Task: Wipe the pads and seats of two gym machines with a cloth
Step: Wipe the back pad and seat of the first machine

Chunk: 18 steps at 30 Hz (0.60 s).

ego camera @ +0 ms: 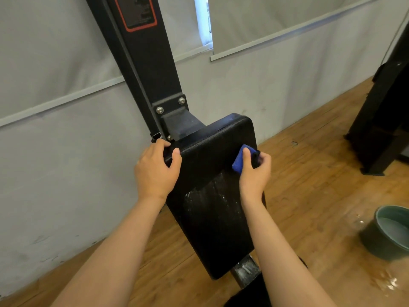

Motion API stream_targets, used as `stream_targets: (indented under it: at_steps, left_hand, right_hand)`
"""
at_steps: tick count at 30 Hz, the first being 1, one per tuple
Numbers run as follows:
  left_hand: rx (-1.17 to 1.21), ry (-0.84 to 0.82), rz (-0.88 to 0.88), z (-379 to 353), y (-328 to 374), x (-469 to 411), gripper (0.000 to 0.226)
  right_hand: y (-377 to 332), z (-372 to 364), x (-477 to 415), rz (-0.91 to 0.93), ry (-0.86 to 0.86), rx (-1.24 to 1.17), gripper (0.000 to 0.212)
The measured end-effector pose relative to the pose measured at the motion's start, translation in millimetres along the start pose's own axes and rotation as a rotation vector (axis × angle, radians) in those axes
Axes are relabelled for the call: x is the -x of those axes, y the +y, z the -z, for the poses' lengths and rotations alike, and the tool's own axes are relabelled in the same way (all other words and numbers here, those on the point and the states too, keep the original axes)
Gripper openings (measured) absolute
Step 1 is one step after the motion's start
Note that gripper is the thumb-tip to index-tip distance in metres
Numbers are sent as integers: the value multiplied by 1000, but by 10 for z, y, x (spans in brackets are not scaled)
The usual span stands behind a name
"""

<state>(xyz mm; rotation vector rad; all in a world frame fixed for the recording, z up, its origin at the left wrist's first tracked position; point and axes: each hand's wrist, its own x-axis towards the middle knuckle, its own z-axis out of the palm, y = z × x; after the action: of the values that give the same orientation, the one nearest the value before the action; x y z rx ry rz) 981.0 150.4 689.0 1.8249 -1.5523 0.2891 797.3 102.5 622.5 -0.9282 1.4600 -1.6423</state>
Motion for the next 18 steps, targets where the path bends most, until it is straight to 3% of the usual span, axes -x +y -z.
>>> stream_targets:
  at_steps: [5,11,18]
  left_hand:
    - [44,-2,1,-7,7,-10,51]
    - [64,-2,-10,-19,-37,-7,47]
    - [84,10,-26,-31,-58,-12,44]
  right_hand:
    - [71,-1,159,64,-37,56,22]
    - [459,115,282,-126,88,166,26]
    - [178,-87,401,-121,93,50,23]
